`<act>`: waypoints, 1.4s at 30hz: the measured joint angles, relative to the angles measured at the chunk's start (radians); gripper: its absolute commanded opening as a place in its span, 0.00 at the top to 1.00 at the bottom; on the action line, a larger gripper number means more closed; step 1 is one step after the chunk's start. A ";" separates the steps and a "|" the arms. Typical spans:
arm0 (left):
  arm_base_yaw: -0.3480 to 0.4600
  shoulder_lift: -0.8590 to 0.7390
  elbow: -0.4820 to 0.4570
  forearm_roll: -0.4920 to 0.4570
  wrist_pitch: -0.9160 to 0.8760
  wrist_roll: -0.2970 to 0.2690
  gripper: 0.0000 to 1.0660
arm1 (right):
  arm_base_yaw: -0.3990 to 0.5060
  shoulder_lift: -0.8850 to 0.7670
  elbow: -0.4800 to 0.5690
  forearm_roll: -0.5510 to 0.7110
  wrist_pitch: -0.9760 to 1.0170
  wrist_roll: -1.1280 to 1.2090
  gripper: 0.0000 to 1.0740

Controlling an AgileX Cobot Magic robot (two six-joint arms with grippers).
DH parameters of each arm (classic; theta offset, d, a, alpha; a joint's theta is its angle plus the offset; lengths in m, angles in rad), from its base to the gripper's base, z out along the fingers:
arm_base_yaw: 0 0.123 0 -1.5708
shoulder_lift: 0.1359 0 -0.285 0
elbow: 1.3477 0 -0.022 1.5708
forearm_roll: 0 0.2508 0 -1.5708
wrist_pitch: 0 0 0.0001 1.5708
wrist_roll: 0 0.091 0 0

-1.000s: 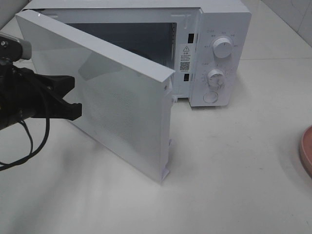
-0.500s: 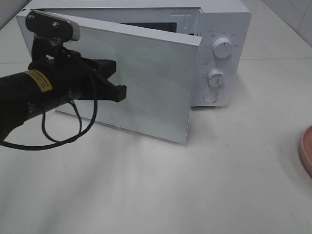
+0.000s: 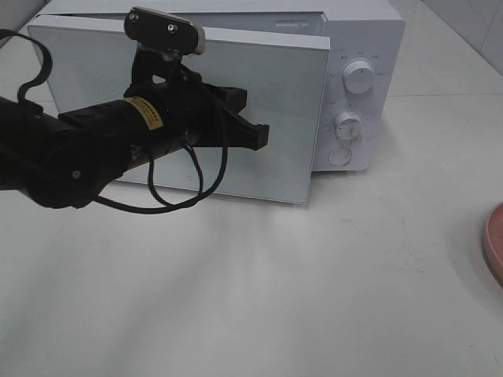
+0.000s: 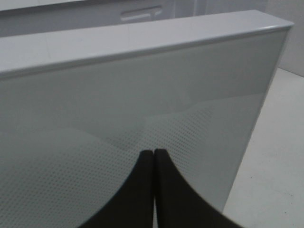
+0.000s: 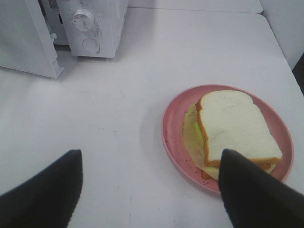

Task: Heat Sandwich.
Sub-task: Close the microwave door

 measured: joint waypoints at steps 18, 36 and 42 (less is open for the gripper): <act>-0.005 0.161 -0.251 -0.005 0.089 0.000 1.00 | 0.000 0.000 0.000 0.000 0.000 0.000 0.29; 0.010 0.276 -0.466 0.036 0.275 0.018 1.00 | 0.000 0.000 0.000 0.000 0.000 0.000 0.29; 0.010 0.281 -0.470 0.037 0.283 0.018 1.00 | 0.000 0.000 0.000 0.000 0.000 0.000 0.29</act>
